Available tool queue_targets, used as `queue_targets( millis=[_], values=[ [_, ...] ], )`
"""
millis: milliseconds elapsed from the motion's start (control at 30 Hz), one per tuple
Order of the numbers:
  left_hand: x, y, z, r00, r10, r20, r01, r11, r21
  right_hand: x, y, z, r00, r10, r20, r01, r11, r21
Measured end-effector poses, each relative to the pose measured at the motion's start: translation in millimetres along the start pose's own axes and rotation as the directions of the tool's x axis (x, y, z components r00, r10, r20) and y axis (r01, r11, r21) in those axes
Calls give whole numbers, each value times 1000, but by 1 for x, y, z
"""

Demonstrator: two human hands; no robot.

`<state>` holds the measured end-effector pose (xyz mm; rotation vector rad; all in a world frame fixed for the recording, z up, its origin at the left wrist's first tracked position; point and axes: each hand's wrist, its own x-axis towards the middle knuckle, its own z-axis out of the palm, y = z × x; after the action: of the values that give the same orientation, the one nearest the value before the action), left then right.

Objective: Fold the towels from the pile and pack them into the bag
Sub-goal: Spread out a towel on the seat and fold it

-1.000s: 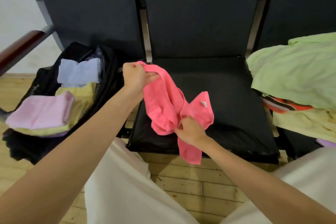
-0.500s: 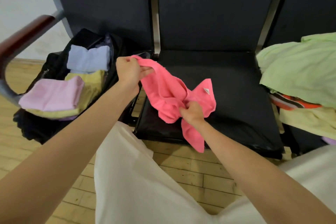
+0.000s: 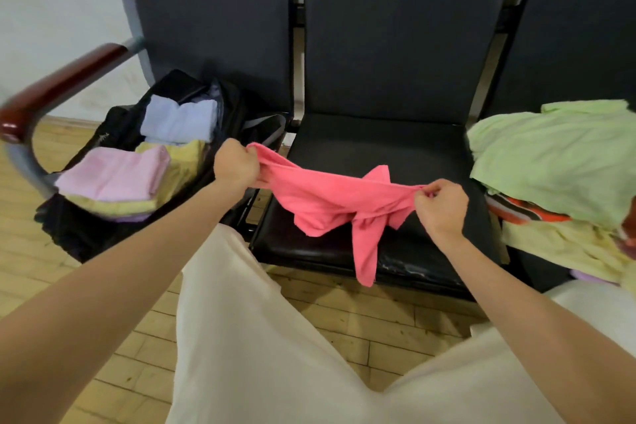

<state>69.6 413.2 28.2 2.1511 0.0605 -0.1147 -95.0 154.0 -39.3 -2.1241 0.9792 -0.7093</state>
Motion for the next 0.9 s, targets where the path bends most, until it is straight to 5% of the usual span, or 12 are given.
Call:
queue_targets(
  millis=[200,267,367,533,667,900],
  values=[
    [-37,16,-17,958,59,281,-225,761,608,-6,10,-22,998,-15,-59,15,1000,5],
    [-49,29,-19,917,-72,391,-246,672,699,-8,10,-28,996,-23,-91,25,1000,19],
    [-54,38,-22,893,-156,422,-212,681,701,-7,6,-34,990,-25,-141,30,999,36],
    [-44,63,-28,969,246,34,-237,877,418,5,-11,-57,973,-167,-158,178,983,56],
    [-34,95,-39,943,264,-201,-250,964,91,14,-35,-79,949,-262,-177,274,960,50],
    [-56,150,-58,808,234,-541,-330,940,-86,19,-87,-115,880,-269,-390,372,903,216]
  ],
)
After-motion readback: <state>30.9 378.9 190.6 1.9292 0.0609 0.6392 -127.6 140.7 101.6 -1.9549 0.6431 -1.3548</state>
